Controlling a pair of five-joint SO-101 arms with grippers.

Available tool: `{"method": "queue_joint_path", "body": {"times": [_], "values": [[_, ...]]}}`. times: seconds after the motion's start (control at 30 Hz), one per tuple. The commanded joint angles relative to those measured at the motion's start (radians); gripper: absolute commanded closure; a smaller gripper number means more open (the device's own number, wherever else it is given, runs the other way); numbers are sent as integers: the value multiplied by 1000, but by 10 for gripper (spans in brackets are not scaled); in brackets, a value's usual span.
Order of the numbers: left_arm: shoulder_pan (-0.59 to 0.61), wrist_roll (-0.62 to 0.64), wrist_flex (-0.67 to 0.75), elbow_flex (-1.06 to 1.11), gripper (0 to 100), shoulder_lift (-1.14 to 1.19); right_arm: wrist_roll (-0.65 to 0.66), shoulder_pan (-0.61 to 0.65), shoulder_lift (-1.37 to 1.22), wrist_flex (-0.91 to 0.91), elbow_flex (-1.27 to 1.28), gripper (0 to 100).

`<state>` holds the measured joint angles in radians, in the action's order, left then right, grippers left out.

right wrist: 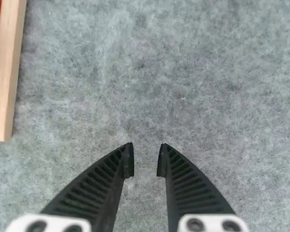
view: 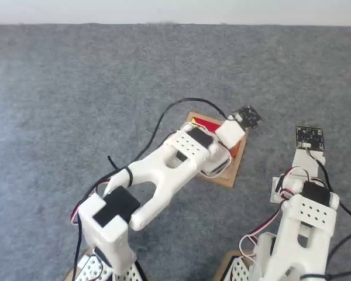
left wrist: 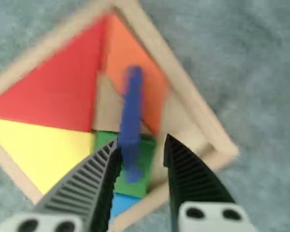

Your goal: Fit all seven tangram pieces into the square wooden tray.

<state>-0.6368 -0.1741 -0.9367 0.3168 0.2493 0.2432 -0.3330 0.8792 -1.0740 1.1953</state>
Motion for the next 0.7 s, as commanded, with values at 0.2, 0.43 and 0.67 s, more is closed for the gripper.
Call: {"method": "queue_joint_path", "body": {"times": [0.2,0.43,0.67], "values": [[-28,-6,-20,50,852,-124,-9,5,-10,4,-43,905],[-28,-5,-12,47,852,-126,-9,28,-10,4,-41,905],[-28,66,-6,-22,852,-126,-23,-27,-8,33,-44,906]]}}
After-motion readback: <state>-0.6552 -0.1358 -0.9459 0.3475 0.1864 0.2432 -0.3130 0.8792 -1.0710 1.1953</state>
